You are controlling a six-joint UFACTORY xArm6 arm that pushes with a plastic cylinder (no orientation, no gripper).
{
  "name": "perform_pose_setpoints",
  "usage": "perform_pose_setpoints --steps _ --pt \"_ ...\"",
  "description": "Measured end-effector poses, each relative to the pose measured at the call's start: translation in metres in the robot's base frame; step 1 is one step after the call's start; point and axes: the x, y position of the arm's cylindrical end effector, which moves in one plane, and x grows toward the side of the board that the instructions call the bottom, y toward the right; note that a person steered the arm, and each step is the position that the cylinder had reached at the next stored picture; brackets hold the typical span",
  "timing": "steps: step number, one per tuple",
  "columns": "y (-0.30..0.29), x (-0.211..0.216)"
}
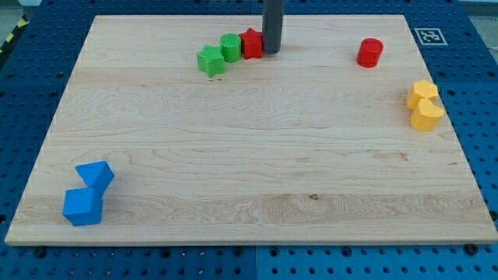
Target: Push the red circle into the red star
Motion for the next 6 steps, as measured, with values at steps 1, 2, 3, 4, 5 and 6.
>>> perform_pose_setpoints --steps 1,2,3,4,5,6 --pt "0.001 -0.006" --pt "0.016 -0.025" --pt "0.061 -0.049" --pt "0.126 -0.05" --pt "0.188 -0.021" --pt "0.196 0.004"
